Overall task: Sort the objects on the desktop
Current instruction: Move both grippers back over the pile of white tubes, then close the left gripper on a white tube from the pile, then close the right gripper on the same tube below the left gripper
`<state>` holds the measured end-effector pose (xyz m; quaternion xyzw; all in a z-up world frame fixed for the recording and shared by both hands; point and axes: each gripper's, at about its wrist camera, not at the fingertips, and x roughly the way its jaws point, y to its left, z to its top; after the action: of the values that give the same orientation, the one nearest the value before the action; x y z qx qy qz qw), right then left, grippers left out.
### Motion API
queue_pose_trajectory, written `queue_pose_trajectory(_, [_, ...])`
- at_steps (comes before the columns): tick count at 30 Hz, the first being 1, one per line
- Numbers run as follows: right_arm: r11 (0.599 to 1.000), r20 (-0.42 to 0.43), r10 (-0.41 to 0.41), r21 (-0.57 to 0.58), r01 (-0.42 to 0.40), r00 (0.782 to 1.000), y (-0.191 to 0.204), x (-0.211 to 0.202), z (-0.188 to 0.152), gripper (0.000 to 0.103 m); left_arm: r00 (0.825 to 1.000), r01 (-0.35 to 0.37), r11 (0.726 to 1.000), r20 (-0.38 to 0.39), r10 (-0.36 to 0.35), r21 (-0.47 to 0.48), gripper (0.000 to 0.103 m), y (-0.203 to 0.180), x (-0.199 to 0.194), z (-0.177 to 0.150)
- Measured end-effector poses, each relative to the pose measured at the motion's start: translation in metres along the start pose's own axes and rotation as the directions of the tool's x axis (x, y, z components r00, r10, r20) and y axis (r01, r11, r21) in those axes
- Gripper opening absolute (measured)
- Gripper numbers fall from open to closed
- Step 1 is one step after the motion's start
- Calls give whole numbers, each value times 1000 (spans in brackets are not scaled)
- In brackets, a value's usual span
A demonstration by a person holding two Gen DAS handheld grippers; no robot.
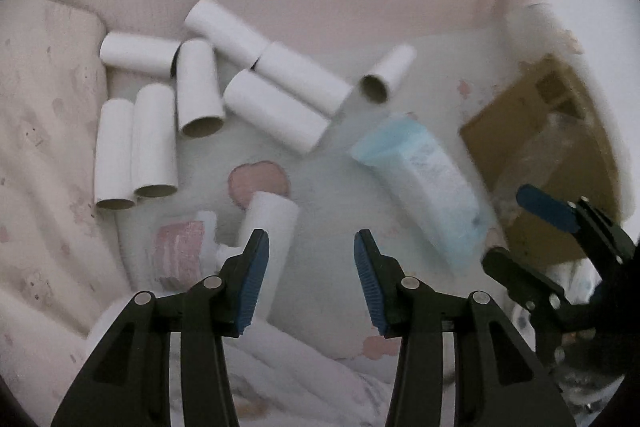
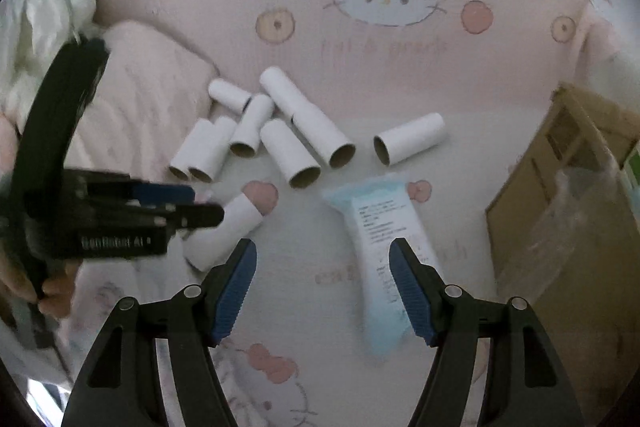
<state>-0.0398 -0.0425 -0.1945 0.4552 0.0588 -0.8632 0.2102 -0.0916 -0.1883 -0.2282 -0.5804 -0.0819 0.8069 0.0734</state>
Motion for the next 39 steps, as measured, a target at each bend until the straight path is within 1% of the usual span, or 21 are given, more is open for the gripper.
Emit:
queue_pose_trajectory(1, [1000, -5, -2, -13, 2, 1000, 2, 5, 1, 67, 1000, -20, 1000, -11, 20, 6, 48, 2, 5, 1])
queue_pose_trajectory(3, [1000, -31, -4, -20, 3, 1000, 5, 17, 2, 67, 998, -46, 998, -31, 48, 50, 48, 2, 14, 4])
queue_pose_trajectory(5, [1000, -54, 18, 8, -18, 998, 4, 27, 4, 67, 994, -84, 991, -62, 91, 106, 48, 1, 26, 7])
queue_pose_trajectory(7, [999, -67, 44, 32, -42, 997, 4, 36, 5, 67, 991, -88, 988, -93, 100, 124, 48, 3, 36, 12])
queue_pose_trajectory(9, [997, -74, 59, 49, -55, 995, 6, 43, 7, 67, 989, -45, 994, -134, 58, 100, 48, 9, 45, 16])
queue_pose_trajectory(10, [997, -78, 65, 52, -61, 995, 8, 46, 7, 67, 987, -9, 997, -160, 21, 75, 48, 14, 51, 17])
queue_pose_trajectory(11, [996, -78, 69, 53, -65, 995, 9, 48, 7, 67, 984, 3, 998, -180, 7, 56, 48, 17, 56, 18])
queue_pose_trajectory(13, [997, -83, 68, 52, -63, 994, 13, 53, 7, 67, 977, -6, 1000, -215, 12, 26, 48, 23, 63, 17])
queue_pose_trajectory(17, [996, -108, 77, 58, -71, 991, 18, 66, 4, 67, 967, 24, 1000, -254, -20, 11, 48, 25, 70, 16])
queue_pose_trajectory(19, [995, -124, 85, 59, -79, 989, 21, 74, 2, 67, 964, 31, 1000, -262, -31, -2, 48, 26, 72, 17])
queue_pose_trajectory(22, [995, -142, 82, 60, -74, 986, 23, 84, -3, 67, 960, 60, 997, -270, -73, -57, 48, 32, 74, 15])
queue_pose_trajectory(26, [992, -165, 104, 93, -89, 981, 24, 95, -8, 67, 942, 110, 982, -299, -152, -152, 48, 41, 81, 15])
queue_pose_trajectory(29, [986, -191, 148, 108, -129, 970, 28, 105, -11, 67, 931, 136, 969, -309, -196, -206, 48, 44, 86, 14])
queue_pose_trajectory(32, [972, -226, 219, 135, -192, 949, 33, 116, -14, 66, 930, 137, 968, -310, -199, -211, 48, 39, 89, 13])
queue_pose_trajectory(35, [972, -220, 215, 139, -188, 951, 38, 122, -16, 64, 932, 133, 970, -308, -192, -202, 47, 31, 96, 19])
queue_pose_trajectory(36, [968, -208, 228, 152, -198, 951, 37, 123, -16, 60, 932, 135, 970, -306, -194, -204, 47, 29, 99, 19])
queue_pose_trajectory(37, [965, -208, 233, 170, -200, 950, 36, 125, -16, 59, 931, 137, 968, -305, -198, -209, 47, 27, 102, 19])
queue_pose_trajectory(38, [961, -212, 241, 191, -201, 947, 35, 127, -15, 55, 928, 146, 965, -308, -210, -218, 47, 26, 105, 19])
queue_pose_trajectory(39, [954, -224, 255, 219, -207, 941, 33, 131, -14, 52, 926, 156, 961, -304, -223, -230, 47, 25, 107, 19])
